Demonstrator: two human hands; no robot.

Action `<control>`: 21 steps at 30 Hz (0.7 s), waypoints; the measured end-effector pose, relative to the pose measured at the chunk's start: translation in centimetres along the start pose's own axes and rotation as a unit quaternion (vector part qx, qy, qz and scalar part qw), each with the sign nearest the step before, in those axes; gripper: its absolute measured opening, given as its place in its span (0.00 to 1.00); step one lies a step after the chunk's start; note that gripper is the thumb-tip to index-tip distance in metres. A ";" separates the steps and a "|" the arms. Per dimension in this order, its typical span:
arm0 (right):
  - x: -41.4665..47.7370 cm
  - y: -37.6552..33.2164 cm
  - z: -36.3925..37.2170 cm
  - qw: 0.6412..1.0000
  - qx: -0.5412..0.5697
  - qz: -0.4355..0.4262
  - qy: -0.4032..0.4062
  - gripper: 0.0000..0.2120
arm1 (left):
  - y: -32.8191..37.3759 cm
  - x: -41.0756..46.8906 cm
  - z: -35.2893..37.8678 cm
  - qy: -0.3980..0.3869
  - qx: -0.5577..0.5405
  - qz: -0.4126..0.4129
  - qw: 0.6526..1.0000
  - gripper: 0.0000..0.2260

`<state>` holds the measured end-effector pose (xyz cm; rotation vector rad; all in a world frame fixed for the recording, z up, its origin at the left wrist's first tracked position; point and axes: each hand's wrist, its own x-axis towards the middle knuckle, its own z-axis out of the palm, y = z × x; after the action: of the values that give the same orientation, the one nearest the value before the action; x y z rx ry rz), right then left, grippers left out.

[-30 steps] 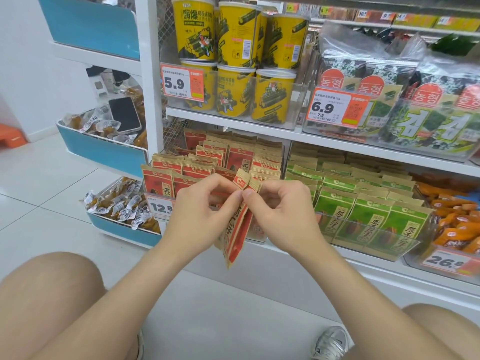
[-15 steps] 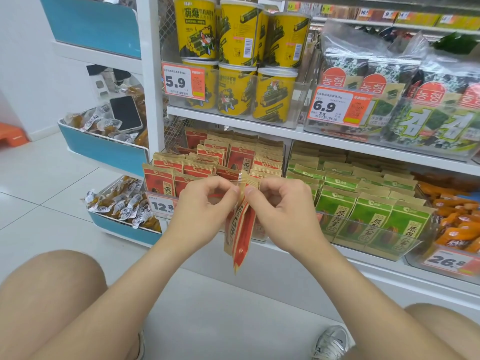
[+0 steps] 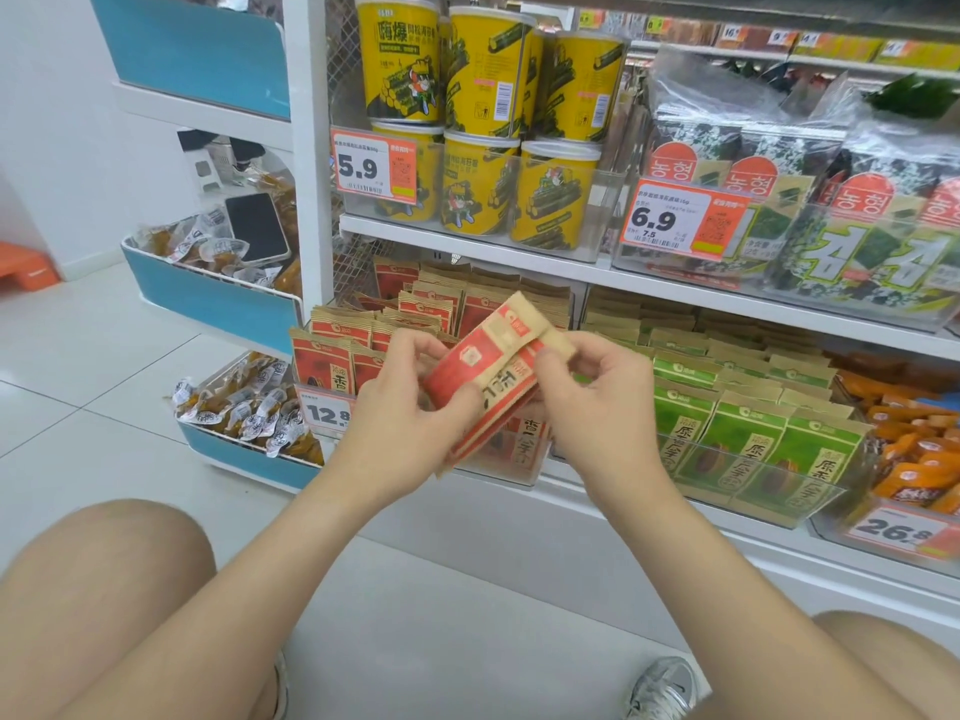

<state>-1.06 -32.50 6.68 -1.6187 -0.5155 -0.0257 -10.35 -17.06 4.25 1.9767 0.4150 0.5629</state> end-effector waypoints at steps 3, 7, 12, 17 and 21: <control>0.1 -1.1 0.0 0.975 0.179 0.130 0.023 0.11 | 0.3 0.2 -0.3 0.063 -0.097 -0.060 0.991 0.18; 0.3 -0.4 0.1 0.956 0.238 0.175 -0.011 0.25 | 1.2 0.7 -0.9 0.081 -0.360 -0.105 0.924 0.17; -0.5 1.1 0.0 0.980 -0.182 -0.049 -0.060 0.38 | 1.6 0.0 -1.4 0.113 -0.254 -0.016 0.960 0.07; -1.5 1.7 0.7 0.937 -0.228 -0.252 -0.083 0.27 | 1.3 -0.7 -0.7 0.094 -0.153 0.073 0.981 0.03; -1.1 1.6 0.7 0.938 -0.209 -0.275 -0.038 0.14 | 0.9 -0.8 -0.5 0.006 -0.160 0.071 0.985 0.10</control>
<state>-1.71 -32.24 4.70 -1.8390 -1.0675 -0.5246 -11.20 -17.50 5.10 1.7024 0.1767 0.6863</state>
